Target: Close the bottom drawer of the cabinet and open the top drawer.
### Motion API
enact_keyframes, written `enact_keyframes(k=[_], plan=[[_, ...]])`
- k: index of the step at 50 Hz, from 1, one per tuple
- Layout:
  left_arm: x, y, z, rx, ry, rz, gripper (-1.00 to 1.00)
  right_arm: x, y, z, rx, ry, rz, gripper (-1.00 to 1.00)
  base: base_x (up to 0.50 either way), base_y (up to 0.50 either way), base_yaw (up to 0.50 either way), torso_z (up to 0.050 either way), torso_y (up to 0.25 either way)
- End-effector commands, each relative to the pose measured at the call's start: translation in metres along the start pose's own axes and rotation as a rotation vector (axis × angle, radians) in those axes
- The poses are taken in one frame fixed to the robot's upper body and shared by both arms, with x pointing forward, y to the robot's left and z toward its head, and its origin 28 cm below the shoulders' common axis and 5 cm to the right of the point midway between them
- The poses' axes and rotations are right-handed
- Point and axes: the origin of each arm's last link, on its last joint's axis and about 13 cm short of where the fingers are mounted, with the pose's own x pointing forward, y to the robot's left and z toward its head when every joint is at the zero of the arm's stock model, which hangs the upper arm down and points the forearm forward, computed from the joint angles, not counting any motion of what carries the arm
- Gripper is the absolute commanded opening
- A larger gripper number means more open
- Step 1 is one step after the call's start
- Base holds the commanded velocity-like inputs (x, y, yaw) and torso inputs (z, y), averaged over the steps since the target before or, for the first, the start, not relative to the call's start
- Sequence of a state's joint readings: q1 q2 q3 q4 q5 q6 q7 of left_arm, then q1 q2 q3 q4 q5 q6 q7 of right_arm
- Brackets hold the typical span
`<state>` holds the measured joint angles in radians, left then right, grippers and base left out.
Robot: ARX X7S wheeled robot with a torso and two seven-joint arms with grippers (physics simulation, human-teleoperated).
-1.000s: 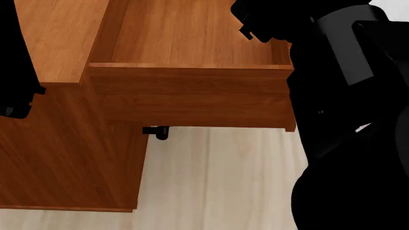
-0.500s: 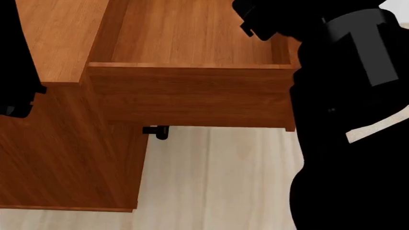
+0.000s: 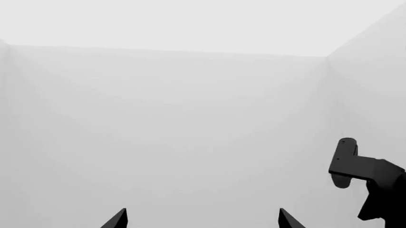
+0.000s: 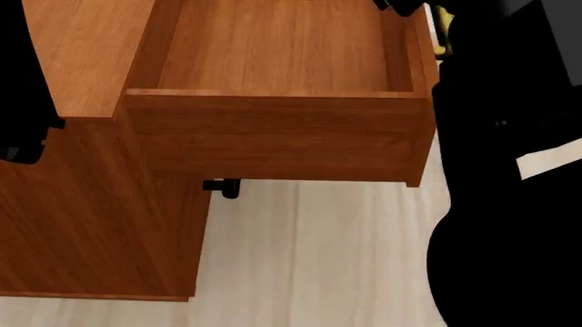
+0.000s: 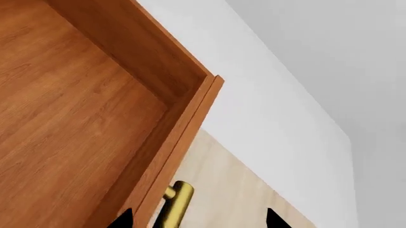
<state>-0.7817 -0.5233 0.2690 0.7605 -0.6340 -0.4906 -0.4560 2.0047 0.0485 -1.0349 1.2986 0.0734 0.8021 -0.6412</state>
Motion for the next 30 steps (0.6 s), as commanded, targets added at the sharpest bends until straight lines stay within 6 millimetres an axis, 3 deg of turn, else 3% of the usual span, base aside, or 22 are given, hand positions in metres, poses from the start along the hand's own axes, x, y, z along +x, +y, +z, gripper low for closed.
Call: enact_keyframes(k=[1,17,30], plan=[[0.001,-0.001,0.002,-0.001,-0.005,-0.004,1.0,-0.02,-0.018,0.007,-0.043,0.014,-0.111,1.0,0.0,0.0,0.0,0.0,0.0],[0.003,-0.002,0.009,0.002,-0.017,-0.014,1.0,-0.044,-0.036,0.016,-0.006,-0.043,-0.139,1.0,0.0,0.0,0.0,0.0,0.0],[0.003,-0.002,0.012,-0.001,-0.026,-0.016,1.0,-0.061,-0.054,0.005,0.078,-0.08,-0.188,1.0,0.0,0.0,0.0,0.0,0.0]])
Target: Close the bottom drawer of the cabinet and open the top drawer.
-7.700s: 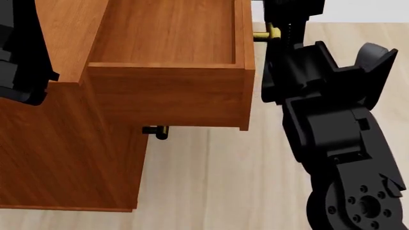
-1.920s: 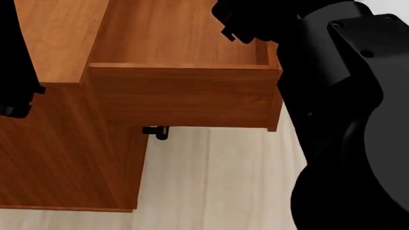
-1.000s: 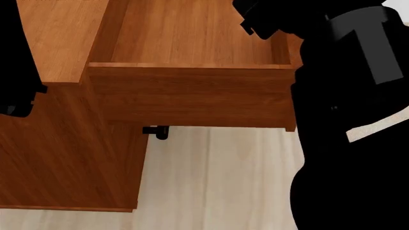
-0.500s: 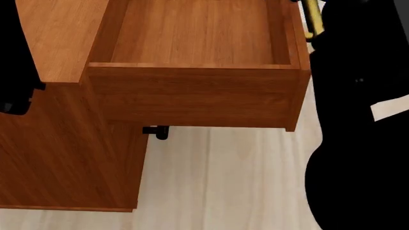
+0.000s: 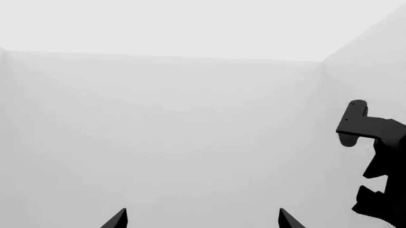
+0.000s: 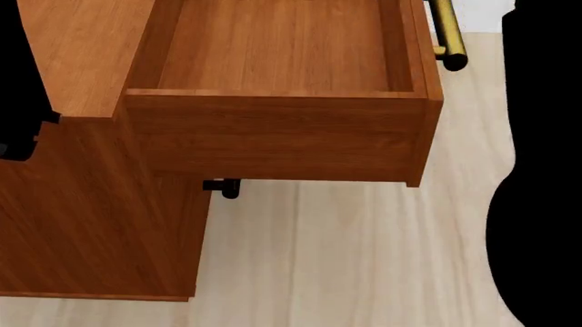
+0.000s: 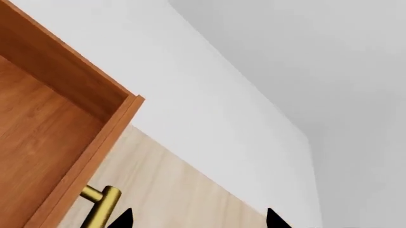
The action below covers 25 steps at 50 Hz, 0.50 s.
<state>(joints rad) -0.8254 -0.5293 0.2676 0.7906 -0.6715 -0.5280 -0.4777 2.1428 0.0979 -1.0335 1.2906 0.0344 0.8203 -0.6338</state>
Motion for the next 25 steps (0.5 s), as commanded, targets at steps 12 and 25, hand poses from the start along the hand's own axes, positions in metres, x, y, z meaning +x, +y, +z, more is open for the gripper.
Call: enact_keyframes(k=[12,25], plan=[[0.001,0.001,0.002,-0.007,-0.01,-0.006,1.0,-0.025,-0.014,-0.029,0.17,-0.072,-0.084,1.0,0.0,0.0,0.0,0.0,0.0],[0.0,0.003,0.003,-0.005,-0.014,-0.002,1.0,-0.045,-0.017,-0.045,0.256,-0.124,-0.127,1.0,0.0,0.0,0.0,0.0,0.0]])
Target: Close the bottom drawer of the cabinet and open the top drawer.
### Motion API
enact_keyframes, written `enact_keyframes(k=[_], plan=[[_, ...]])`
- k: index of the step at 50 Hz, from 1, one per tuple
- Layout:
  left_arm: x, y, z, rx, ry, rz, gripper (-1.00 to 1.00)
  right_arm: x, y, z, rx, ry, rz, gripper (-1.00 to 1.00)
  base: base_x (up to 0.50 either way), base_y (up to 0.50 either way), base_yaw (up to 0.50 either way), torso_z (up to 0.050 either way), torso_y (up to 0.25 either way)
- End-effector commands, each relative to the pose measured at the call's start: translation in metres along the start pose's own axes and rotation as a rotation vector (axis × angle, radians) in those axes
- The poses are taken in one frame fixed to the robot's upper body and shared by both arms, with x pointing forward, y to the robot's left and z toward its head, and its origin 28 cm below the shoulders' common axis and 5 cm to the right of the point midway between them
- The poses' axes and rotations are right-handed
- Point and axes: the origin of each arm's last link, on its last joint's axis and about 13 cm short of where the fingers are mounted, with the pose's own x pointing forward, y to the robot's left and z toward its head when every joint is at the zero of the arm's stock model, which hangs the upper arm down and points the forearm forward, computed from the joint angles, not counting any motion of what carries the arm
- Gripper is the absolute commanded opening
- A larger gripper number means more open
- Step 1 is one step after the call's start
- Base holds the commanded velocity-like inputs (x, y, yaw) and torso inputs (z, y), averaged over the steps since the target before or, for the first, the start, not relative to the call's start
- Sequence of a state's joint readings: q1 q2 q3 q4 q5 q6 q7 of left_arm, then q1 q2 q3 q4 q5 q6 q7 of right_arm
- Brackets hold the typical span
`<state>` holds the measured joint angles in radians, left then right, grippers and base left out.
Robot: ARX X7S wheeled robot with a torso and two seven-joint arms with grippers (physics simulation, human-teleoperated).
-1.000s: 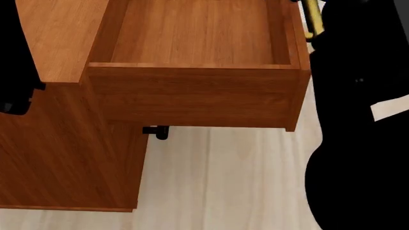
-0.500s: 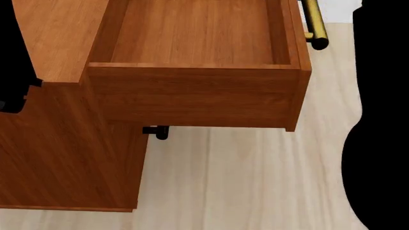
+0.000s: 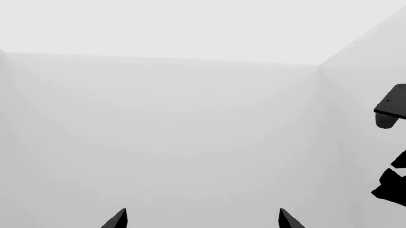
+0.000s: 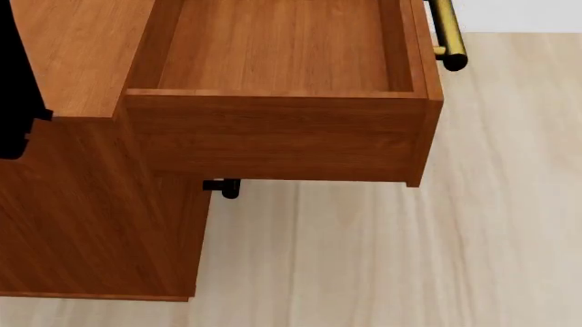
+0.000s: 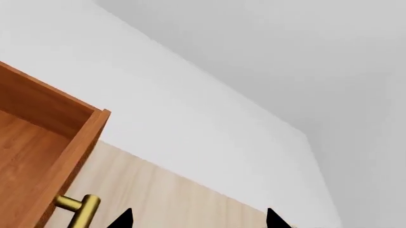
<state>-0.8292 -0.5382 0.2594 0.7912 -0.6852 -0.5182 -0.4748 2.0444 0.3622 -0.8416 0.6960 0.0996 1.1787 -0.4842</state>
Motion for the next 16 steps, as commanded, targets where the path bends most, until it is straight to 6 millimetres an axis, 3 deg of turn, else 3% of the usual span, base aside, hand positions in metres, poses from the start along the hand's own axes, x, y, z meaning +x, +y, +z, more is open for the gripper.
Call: enact_keyframes(k=[1,16], plan=[[0.0,0.001,0.001,0.0,-0.005,0.0,1.0,-0.02,-0.008,-0.014,0.075,-0.042,-0.045,1.0,0.0,0.0,0.0,0.0,0.0],[0.0,0.0,0.003,0.001,-0.008,-0.001,1.0,-0.048,-0.013,-0.033,0.15,-0.081,-0.092,1.0,0.0,0.0,0.0,0.0,0.0]])
